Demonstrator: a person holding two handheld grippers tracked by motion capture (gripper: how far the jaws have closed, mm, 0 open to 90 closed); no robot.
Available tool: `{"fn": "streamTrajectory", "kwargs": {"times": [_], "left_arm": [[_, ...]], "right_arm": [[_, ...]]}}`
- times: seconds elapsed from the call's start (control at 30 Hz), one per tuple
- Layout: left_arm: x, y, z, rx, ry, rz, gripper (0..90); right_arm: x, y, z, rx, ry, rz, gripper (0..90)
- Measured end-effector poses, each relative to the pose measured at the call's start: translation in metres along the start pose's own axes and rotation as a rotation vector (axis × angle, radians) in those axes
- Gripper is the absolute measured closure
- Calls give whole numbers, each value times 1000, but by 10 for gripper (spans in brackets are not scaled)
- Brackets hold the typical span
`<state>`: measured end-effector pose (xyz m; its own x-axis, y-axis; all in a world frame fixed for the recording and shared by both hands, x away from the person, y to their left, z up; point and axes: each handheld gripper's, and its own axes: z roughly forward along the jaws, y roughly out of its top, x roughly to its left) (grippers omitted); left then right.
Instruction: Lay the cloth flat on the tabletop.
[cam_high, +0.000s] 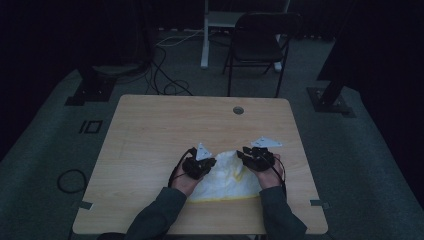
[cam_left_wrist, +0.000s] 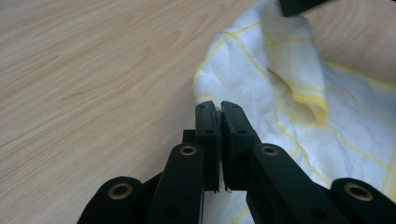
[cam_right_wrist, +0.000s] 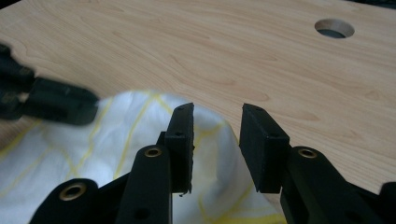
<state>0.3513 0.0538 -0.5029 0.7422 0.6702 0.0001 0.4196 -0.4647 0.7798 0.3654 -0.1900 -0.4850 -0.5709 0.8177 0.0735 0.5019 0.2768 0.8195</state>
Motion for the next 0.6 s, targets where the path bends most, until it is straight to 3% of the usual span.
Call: {"fn": "streamTrajectory", "kwargs": {"times": [0.17, 0.37, 0.47, 0.6], "left_arm": [[-22, -5, -8, -27, 6, 65, 872], [-47, -5, -11, -42, -35, 125, 873], [-52, -5, -10, -47, -46, 136, 873], [-56, -5, -10, -51, -57, 136, 872]], "right_arm": [[4, 1, -1, -4, 5, -7, 654], [10, 2, -4, -16, 23, -23, 650], [13, 3, -6, -25, 30, -26, 644], [19, 4, -11, -25, 75, -33, 617]]}}
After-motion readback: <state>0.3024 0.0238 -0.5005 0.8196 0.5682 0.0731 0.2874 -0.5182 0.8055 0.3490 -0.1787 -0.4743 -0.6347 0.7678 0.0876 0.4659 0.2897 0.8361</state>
